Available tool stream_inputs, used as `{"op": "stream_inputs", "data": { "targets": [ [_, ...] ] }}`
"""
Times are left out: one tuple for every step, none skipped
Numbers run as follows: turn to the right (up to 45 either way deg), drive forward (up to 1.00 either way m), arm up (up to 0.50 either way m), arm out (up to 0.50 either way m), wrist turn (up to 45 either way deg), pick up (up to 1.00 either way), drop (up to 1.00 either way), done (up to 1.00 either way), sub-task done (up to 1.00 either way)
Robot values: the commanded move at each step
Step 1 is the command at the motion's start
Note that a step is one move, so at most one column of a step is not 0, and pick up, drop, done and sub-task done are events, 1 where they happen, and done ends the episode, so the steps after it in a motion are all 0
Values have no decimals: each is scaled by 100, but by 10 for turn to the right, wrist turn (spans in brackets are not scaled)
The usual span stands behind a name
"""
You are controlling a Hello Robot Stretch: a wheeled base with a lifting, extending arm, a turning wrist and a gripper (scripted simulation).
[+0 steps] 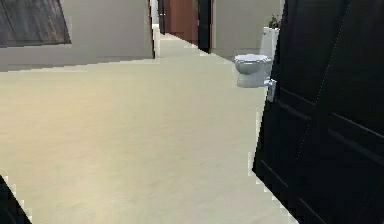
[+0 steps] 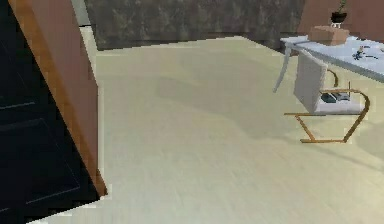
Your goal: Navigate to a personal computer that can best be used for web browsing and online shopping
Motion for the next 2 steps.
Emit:
{"op": "stream_inputs", "data": {
  "targets": [
    [0, 100, 0, 0, 0, 0, 0, 0, 0],
    [0, 100, 0, 0, 0, 0, 0, 0, 0]
  ]
}}
